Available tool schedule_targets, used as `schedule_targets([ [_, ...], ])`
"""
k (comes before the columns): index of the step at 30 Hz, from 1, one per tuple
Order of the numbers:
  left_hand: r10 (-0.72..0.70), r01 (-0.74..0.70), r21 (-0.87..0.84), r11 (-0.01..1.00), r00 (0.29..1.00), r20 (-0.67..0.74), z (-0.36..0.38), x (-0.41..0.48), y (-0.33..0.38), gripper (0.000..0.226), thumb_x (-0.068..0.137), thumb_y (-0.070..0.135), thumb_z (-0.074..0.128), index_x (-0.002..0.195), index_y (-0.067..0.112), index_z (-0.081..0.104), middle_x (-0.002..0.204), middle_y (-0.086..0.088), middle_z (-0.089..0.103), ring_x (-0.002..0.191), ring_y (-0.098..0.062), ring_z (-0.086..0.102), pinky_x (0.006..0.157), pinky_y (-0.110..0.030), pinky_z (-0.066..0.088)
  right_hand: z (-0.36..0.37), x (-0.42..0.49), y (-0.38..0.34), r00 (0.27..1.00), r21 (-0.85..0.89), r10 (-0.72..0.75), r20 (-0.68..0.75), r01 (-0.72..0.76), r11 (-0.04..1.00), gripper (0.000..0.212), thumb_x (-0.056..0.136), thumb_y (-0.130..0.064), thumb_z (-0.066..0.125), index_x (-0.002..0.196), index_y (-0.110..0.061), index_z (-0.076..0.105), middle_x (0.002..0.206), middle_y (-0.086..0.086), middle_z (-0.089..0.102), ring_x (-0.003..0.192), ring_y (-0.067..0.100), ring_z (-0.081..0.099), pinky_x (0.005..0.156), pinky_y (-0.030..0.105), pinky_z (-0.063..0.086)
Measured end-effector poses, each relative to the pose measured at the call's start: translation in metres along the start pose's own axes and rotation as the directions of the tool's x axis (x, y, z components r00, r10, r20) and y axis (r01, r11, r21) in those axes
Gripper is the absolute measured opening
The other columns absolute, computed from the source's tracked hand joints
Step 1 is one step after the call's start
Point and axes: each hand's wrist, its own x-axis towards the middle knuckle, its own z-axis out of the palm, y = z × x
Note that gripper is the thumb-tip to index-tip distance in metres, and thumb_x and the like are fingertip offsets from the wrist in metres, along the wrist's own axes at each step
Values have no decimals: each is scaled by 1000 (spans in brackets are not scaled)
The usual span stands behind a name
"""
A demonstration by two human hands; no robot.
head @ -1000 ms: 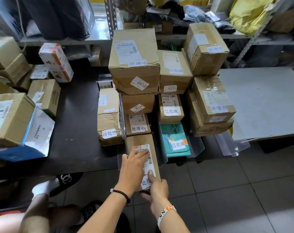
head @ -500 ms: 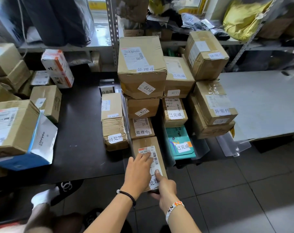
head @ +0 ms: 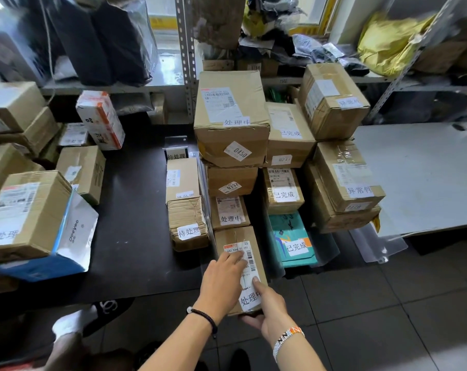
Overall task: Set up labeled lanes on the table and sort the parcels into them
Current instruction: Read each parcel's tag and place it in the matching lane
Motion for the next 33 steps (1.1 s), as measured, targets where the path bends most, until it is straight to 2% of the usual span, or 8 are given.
schedule_targets([
  [5, -11, 11, -12, 1000, 1000, -7, -2, 1, 1, 54, 101, 16, 51, 154, 29, 45, 167, 11, 30, 149, -14, 29, 109, -32, 38, 2, -8, -8, 1000, -11, 18, 22, -18, 1000, 20, 98, -22, 74, 106, -4, 69, 89, 21, 78, 84, 39, 74, 54, 44, 59],
  [15, -69, 69, -14, 997, 998, 0, -8, 4, 3, 47, 100, 20, 51, 146, 31, 54, 162, 16, 36, 146, -12, 32, 101, -32, 45, -2, -13, -15, 998, -183, 66, 14, -63, 981, 38, 94, -45, 74, 109, -10, 71, 97, 20, 78, 95, 44, 70, 73, 67, 58],
  [18, -96, 96, -2, 995, 995, -4, -14, 4, 0, 47, 100, 19, 48, 145, 31, 56, 160, 15, 39, 145, -11, 35, 99, -34, 49, -5, -10, -13, 997, -306, -44, -67, 21, 952, 66, 80, -56, 80, 123, -9, 63, 106, 16, 74, 97, 42, 70, 71, 69, 59],
  [20, -109, 110, 22, 994, 994, -28, -19, 3, -2, 49, 99, 18, 46, 145, 31, 56, 158, 13, 42, 143, -13, 38, 97, -35, 48, -9, -18, -17, 968, -502, -220, -122, 131, 855, 78, 79, -65, 74, 130, -11, 53, 117, 11, 66, 108, 40, 65, 85, 58, 60],
  [22, -117, 121, 48, 991, 990, -72, -26, 3, -3, 49, 99, 20, 45, 146, 31, 55, 154, 12, 46, 141, -14, 39, 96, -35, 45, -11, -39, -29, 909, -745, -406, -98, 204, 636, 73, 87, -68, 63, 131, -12, 51, 128, 12, 64, 117, 37, 62, 94, 42, 53],
  [24, -116, 125, 68, 990, 986, -118, -35, 3, -4, 48, 100, 22, 44, 145, 30, 55, 152, 12, 47, 140, -14, 40, 98, -36, 42, -12, -56, -42, 859, -870, -509, -44, 218, 443, 67, 93, -68, 56, 129, -12, 53, 131, 12, 66, 121, 36, 63, 93, 40, 49],
  [28, -107, 121, 61, 991, 975, -195, -45, 6, -7, 43, 99, 26, 45, 138, 30, 61, 152, 11, 50, 141, -13, 41, 103, -39, 38, -11, -81, -66, 791, -962, -612, 0, 166, 216, 60, 98, -66, 50, 126, -13, 59, 125, 11, 68, 117, 35, 66, 87, 37, 48],
  [33, -108, 124, 22, 992, 929, -354, -58, 9, -12, 48, 98, 34, 47, 145, 28, 55, 153, 7, 51, 144, -14, 44, 113, -39, 36, -2, -100, -93, 573, -976, -813, 102, 216, 30, 52, 102, -59, 45, 133, -17, 51, 126, 8, 68, 116, 32, 66, 88, 39, 48],
])
